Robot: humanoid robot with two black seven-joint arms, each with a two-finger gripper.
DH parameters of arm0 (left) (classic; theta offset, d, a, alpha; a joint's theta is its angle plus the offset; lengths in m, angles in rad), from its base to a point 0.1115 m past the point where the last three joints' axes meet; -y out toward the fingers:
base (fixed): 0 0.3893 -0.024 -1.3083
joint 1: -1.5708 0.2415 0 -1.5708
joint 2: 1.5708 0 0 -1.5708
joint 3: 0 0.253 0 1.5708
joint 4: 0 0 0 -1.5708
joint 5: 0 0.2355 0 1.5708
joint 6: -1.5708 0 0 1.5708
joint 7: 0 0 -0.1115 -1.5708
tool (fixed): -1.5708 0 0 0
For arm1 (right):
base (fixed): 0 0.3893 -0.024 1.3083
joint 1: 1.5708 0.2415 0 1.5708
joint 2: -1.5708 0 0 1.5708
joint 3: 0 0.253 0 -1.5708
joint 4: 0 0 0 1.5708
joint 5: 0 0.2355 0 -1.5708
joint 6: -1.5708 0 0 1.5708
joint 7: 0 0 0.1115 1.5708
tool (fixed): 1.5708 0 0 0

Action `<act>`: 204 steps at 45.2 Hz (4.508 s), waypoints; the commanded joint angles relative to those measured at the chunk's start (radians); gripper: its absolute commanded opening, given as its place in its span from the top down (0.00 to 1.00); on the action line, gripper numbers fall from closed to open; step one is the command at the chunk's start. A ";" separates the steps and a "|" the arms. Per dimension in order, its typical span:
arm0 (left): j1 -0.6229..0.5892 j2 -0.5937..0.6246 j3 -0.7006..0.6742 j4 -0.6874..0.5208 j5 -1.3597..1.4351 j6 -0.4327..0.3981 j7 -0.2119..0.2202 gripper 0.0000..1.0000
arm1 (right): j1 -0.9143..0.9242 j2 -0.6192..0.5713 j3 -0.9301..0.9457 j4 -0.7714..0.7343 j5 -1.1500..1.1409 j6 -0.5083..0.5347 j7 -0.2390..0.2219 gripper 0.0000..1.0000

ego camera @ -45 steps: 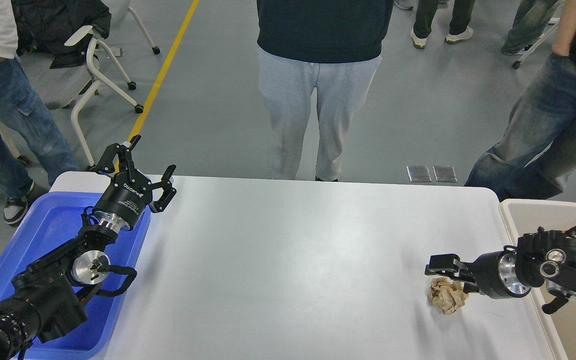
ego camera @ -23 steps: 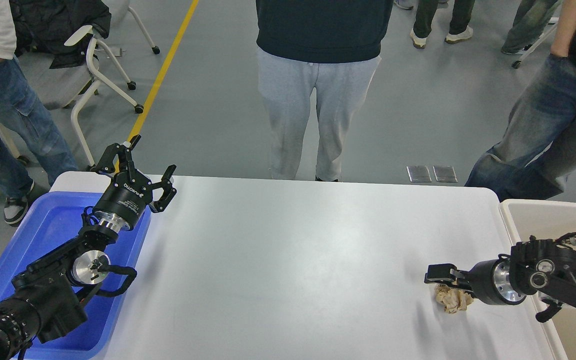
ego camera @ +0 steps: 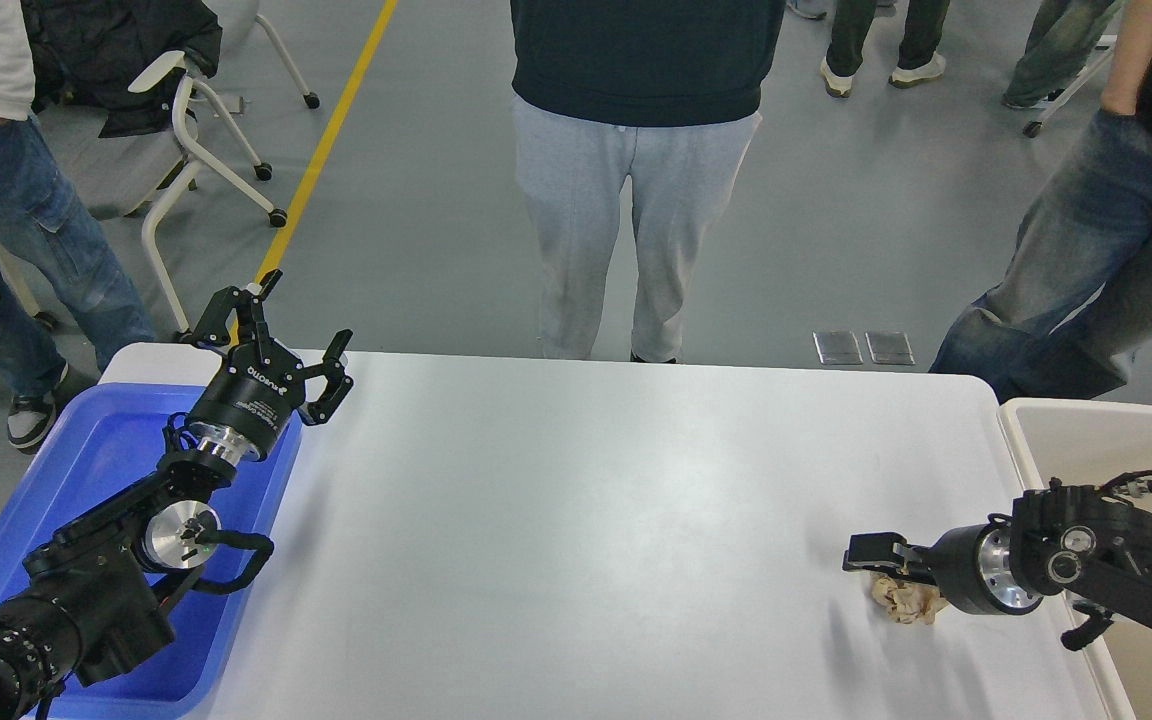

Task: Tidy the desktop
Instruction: 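Close the right gripper on the paper ball and lift it, then carry the paper ball with the right gripper over the beige bin, then open the right gripper to drop the paper ball into the bin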

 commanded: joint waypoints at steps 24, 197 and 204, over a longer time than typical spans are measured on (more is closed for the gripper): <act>0.000 0.000 0.000 0.000 0.000 0.000 0.000 0.00 | 0.000 0.016 -0.059 -0.069 -0.039 -0.049 0.088 0.11; 0.000 0.000 0.000 0.000 0.000 0.000 0.000 0.00 | 0.059 0.128 0.098 -1.132 1.161 -0.167 0.048 1.00; 0.000 0.000 0.000 0.000 0.000 0.000 0.000 0.00 | 0.019 0.133 0.156 -1.136 1.161 -0.167 0.047 1.00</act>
